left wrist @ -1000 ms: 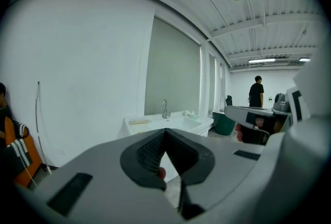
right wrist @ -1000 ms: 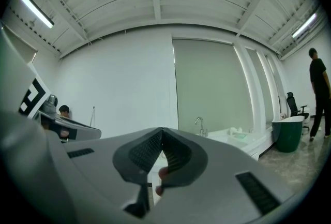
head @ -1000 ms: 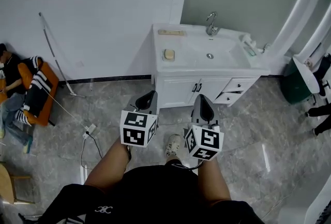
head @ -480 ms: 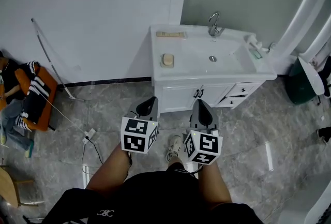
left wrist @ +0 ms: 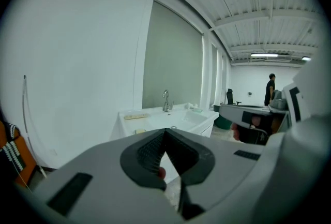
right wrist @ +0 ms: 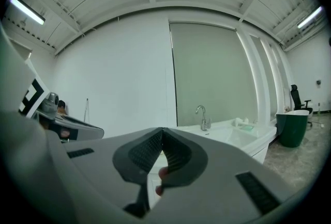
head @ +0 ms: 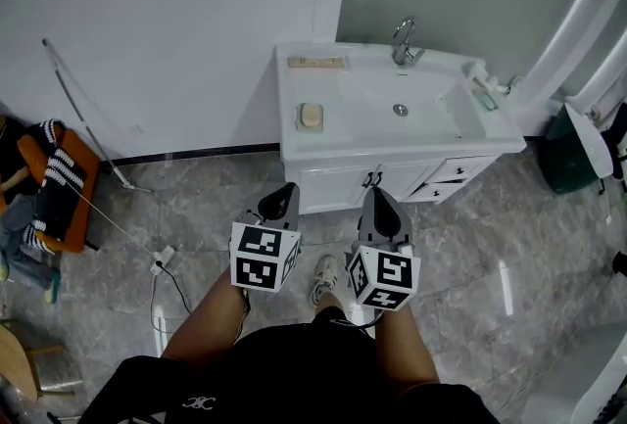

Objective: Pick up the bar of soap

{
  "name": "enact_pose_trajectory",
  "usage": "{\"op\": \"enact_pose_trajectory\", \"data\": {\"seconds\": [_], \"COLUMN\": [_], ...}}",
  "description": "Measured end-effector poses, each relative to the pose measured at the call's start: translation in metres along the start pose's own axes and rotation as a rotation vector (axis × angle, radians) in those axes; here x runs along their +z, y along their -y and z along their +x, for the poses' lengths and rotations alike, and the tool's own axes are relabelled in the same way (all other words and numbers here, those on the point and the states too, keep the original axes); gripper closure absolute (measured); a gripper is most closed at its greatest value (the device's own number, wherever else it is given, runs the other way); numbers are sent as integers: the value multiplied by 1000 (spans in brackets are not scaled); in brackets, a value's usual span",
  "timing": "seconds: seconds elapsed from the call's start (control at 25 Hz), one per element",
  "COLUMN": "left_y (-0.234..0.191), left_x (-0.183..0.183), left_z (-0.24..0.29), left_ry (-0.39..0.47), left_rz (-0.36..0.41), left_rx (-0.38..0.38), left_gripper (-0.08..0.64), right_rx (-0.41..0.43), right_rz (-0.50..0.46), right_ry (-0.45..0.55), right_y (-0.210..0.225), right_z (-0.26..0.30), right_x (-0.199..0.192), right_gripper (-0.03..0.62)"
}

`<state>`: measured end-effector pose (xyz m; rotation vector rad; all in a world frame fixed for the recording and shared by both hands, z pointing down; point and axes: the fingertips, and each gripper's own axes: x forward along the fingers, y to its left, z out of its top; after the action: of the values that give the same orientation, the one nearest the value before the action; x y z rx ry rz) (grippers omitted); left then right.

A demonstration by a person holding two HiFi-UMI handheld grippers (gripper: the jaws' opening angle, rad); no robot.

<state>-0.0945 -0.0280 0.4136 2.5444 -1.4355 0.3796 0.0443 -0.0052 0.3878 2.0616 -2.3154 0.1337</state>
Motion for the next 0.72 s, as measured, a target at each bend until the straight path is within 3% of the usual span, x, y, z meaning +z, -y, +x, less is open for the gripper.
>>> {"op": "enact_pose_trajectory", "data": {"seconds": [0.72], "left_y": [-32], "left_x": [36], "left_z": [89], "left_ry": [-44], "left_rz": [-35], "left_rx": [30], "left_gripper": [559], "right_rx": [46], "right_rz": [-13], "right_ry": [-78], "right_y": [29], "right_z": [100], "right_x": [8], "right_gripper": [588]}}
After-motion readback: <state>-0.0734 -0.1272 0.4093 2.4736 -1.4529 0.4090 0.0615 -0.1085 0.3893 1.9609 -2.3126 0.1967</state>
